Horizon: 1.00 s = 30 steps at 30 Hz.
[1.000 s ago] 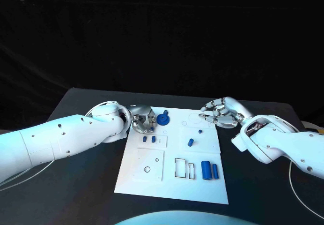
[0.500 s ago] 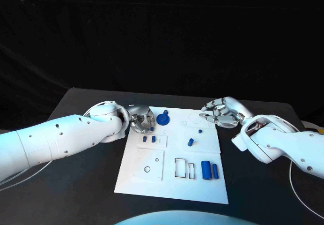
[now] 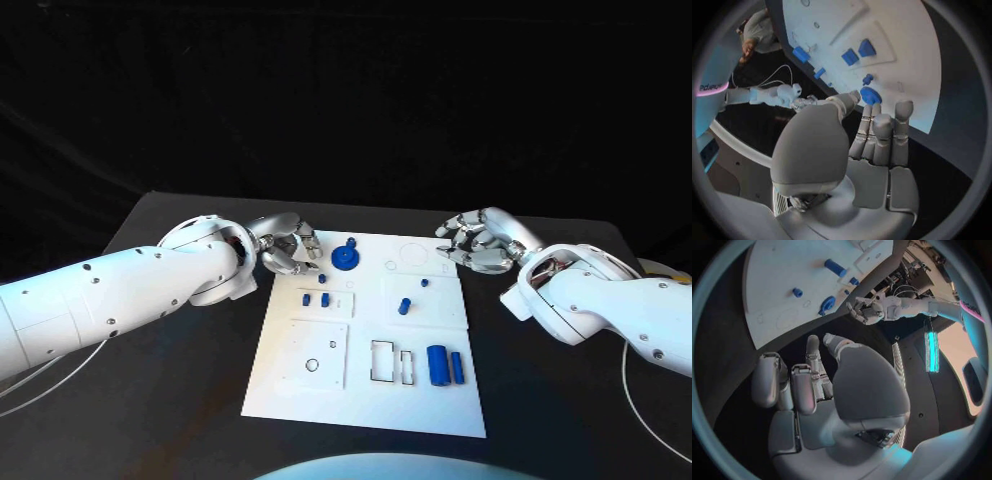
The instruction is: Assemble the parts on the task board
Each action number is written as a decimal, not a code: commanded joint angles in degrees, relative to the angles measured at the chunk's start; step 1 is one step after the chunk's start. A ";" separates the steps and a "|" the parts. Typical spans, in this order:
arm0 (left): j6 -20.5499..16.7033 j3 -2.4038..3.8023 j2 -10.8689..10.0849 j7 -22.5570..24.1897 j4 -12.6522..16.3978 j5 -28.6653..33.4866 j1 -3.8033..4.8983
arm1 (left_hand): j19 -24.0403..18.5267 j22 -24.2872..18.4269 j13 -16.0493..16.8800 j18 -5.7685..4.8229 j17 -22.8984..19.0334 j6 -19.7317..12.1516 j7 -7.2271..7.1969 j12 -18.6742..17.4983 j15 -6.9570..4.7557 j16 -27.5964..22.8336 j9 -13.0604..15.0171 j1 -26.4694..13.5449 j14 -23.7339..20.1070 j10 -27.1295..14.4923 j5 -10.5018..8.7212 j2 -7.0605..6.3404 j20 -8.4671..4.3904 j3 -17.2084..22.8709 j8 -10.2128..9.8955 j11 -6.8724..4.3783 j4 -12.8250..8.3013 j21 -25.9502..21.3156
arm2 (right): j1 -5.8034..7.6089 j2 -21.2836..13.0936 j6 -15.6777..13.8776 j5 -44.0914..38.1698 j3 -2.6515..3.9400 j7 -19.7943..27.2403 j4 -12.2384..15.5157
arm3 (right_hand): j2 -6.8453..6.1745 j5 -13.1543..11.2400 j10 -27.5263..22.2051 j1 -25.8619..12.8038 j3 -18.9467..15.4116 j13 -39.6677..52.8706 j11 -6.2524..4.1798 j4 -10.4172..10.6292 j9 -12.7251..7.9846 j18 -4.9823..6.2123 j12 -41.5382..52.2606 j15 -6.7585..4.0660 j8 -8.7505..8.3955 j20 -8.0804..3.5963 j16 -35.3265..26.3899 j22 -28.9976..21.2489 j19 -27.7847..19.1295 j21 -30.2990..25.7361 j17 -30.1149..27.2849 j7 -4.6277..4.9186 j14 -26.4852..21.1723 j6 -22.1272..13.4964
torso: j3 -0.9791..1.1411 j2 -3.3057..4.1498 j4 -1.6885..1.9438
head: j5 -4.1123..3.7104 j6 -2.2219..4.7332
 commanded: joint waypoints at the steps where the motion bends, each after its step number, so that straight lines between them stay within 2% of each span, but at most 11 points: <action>1: -5.40 0.23 -1.07 6.83 0.18 18.08 0.08 | -3.33 -4.63 -0.74 0.84 -9.72 0.60 0.05 -0.15 0.02 -5.28 -0.18 0.76 -5.22 -0.16 0.36 0.61 0.07 0.53 0.09 -0.01 0.26 -4.36 | -0.03 -0.07 6.18 -5.77 0.00 0.16 -0.78 | -0.87 -0.88 -2.35 0.80 3.60 -6.90 0.38 -2.04 -0.31 1.01 -8.03 0.25 0.01 0.21 -0.78 3.49 -0.84 -1.14 -1.00 0.80 1.81 2.74 | 0.03 0.00 -0.02 | -0.53 0.36; 4: -5.90 0.32 -2.01 8.49 0.39 25.50 0.11 | -4.56 -6.62 -1.42 0.84 -12.02 1.05 0.15 0.05 0.01 -9.55 -0.28 1.30 -8.12 0.48 0.32 1.06 0.04 1.22 0.02 0.09 0.23 -7.54 | -0.02 -0.08 9.05 -11.13 0.00 -0.66 -1.27 | -1.58 -1.28 -2.41 0.91 6.17 -12.29 1.03 -4.15 -0.63 1.17 -14.04 0.78 -0.39 0.65 -1.12 3.23 -1.16 -1.91 -1.64 1.10 1.65 3.24 | 0.01 0.00 0.00 | -1.50 0.60; 6: -6.00 0.35 -2.62 9.87 0.74 31.04 0.12 | -5.00 -7.88 -1.36 0.86 -13.40 1.64 -0.07 1.38 -0.34 -12.10 -0.24 1.59 -8.98 3.25 0.27 1.42 -0.13 1.51 0.15 -0.34 -0.08 -9.47 | -0.02 -0.02 10.74 -16.26 0.00 -1.52 -1.45 | -1.93 -1.70 -1.88 0.52 7.09 -14.77 1.07 -5.21 -0.89 1.30 -16.44 0.84 -0.76 0.83 -1.38 2.99 -1.46 -2.54 -2.13 0.89 1.53 3.30 | -0.01 0.05 -0.03 | -2.24 0.79; 8: -6.03 0.37 -3.21 11.32 1.27 36.95 0.12 | -4.85 -8.17 -1.32 0.86 -13.68 1.73 -0.15 1.79 -0.48 -12.56 -0.24 1.63 -8.81 4.09 0.25 1.57 -0.27 1.55 0.13 -0.59 -0.19 -9.85 | -0.02 0.10 12.19 -21.26 0.00 -2.57 -1.52 | -2.47 -2.65 -2.12 0.07 7.28 -16.32 1.18 -5.75 -1.08 1.46 -18.00 0.99 -0.96 0.87 -1.75 2.61 -1.87 -3.32 -2.78 0.76 1.32 3.42 | -0.04 0.07 -0.06 | -2.93 0.90; 11: -5.97 0.38 -4.06 13.58 2.27 46.11 0.12 | -4.86 -8.71 -1.29 0.81 -14.09 2.01 -0.32 2.28 -0.60 -13.34 -0.19 1.21 -8.92 4.97 0.17 1.60 -0.36 1.25 0.17 -0.81 -0.10 -10.64 | -0.03 0.41 13.82 -28.14 0.00 -4.47 -1.51 | -3.07 -3.36 -2.15 -0.56 7.26 -17.96 1.34 -6.24 -1.31 1.61 -19.45 1.14 -1.15 0.84 -2.01 2.27 -2.20 -4.06 -3.25 0.69 1.23 3.68 | -0.02 0.06 -0.09 | -3.29 0.98; 16: -5.69 0.37 -4.94 16.18 3.59 54.85 0.11 | -5.75 -10.04 -1.39 0.71 -14.85 2.44 -0.62 2.76 -0.55 -15.06 -0.05 0.46 -10.64 5.78 0.17 1.70 -0.22 0.43 0.27 -1.02 0.00 -12.91 | -0.04 1.02 14.99 -34.29 -0.05 -6.76 -1.44 | -3.62 -3.92 -2.54 -1.28 6.84 -19.26 1.40 -6.52 -1.48 1.74 -20.58 1.17 -1.18 0.94 -2.40 1.85 -2.58 -4.91 -3.87 0.53 1.01 4.38 | 0.02 0.04 -0.05 | -3.65 1.15; 20: -5.22 0.37 -5.55 18.08 4.89 59.57 0.09 | -6.00 -10.58 -1.41 0.71 -15.17 2.68 -0.77 3.01 -0.56 -15.70 0.04 0.43 -11.31 6.28 0.19 1.91 -0.16 0.19 0.36 -1.15 -0.14 -13.80 | -0.09 2.02 14.73 -38.33 -0.16 -9.20 -1.43 | -3.31 -3.90 -1.82 -1.50 6.88 -19.84 1.30 -6.60 -1.58 1.56 -20.72 1.14 -1.18 0.83 -2.07 2.39 -2.00 -4.01 -3.26 0.45 1.28 4.98 | -0.01 0.06 0.00 | -3.94 1.13; 30: -4.69 0.35 -5.95 19.27 6.46 61.95 0.07 | -6.05 -10.77 -1.43 0.72 -15.28 2.77 -0.77 3.08 -0.55 -15.92 0.07 0.39 -11.53 6.42 0.19 1.96 -0.15 0.07 0.40 -1.17 -0.19 -14.12 | -0.55 4.52 14.49 -41.51 -0.28 -12.26 -2.08 | -2.95 -3.84 -0.51 -2.11 7.06 -21.58 1.26 -6.70 -1.82 1.47 -21.71 1.08 -1.15 0.62 -1.93 2.60 -1.56 -3.77 -3.06 0.49 1.66 6.64 | -0.01 0.14 0.07 | -3.77 0.98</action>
